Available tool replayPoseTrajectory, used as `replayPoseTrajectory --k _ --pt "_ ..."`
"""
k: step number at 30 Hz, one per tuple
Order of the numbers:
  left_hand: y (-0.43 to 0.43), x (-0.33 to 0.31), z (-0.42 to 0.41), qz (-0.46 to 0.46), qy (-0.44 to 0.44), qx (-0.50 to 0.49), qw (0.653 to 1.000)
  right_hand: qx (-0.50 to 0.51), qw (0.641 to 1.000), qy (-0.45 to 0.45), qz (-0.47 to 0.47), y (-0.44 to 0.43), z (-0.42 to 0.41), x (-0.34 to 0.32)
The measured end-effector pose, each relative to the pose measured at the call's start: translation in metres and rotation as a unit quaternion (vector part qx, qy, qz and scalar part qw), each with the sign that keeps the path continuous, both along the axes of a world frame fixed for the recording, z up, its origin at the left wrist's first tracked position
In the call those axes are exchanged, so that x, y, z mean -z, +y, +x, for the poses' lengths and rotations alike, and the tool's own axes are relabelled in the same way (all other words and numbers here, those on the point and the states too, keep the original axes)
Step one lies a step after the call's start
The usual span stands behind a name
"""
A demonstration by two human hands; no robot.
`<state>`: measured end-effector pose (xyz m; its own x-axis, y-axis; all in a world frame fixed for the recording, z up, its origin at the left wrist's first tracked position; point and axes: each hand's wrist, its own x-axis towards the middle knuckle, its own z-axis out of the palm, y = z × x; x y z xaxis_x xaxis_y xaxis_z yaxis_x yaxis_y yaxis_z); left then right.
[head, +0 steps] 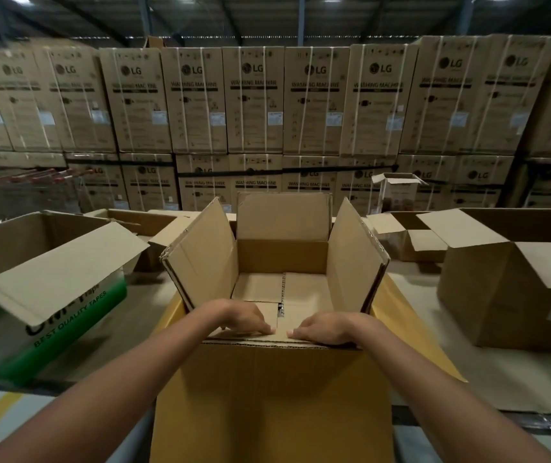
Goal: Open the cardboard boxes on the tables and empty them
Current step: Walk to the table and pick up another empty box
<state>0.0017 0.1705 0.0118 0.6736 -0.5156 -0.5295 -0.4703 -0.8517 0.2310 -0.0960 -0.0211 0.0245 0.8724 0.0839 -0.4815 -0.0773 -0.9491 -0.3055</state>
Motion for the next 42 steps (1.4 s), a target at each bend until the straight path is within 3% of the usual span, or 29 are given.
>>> replayPoseTrajectory --k 7,10,13,15,18,27,29,31,33,34,42 --pt "-0.009 -0.008 0.008 0.018 -0.021 0.004 1.0 0.012 0.998 -0.053 -0.017 0.0 -0.006 -0.014" --pt "-0.019 -0.023 0.014 -0.005 -0.05 0.013 0.999 0.053 0.978 -0.19 -0.063 -0.013 0.0 -0.036" --pt "-0.03 -0.038 0.015 -0.081 -0.094 0.012 0.992 0.111 0.922 -0.321 -0.186 -0.038 0.014 -0.058" --pt "-0.036 -0.034 0.019 -0.093 -0.071 0.003 0.993 0.153 0.912 -0.31 -0.222 -0.058 0.022 -0.061" --pt "-0.044 -0.012 0.013 -0.018 0.003 -0.012 1.0 0.198 0.911 -0.262 -0.247 -0.077 0.022 -0.044" --pt "-0.044 -0.004 0.005 0.009 0.011 -0.018 1.0 0.163 0.895 -0.243 -0.338 -0.069 0.0 -0.031" --pt "-0.037 -0.006 0.002 -0.002 -0.006 -0.004 1.0 0.14 0.9 -0.278 -0.306 -0.048 -0.007 -0.028" --pt "-0.025 -0.01 0.001 -0.016 -0.03 0.014 0.999 0.103 0.932 -0.302 -0.172 -0.027 -0.015 -0.023" --pt "-0.011 -0.014 -0.002 -0.026 -0.047 0.018 0.998 0.078 0.973 -0.218 0.008 -0.009 -0.024 -0.016" --pt "-0.003 -0.014 -0.005 -0.031 -0.053 0.015 0.998 0.059 0.982 -0.174 0.042 -0.001 -0.027 -0.01" --pt "0.027 -0.004 -0.046 -0.14 -0.139 -0.083 0.977 0.06 0.985 -0.161 0.003 0.005 -0.031 0.001"
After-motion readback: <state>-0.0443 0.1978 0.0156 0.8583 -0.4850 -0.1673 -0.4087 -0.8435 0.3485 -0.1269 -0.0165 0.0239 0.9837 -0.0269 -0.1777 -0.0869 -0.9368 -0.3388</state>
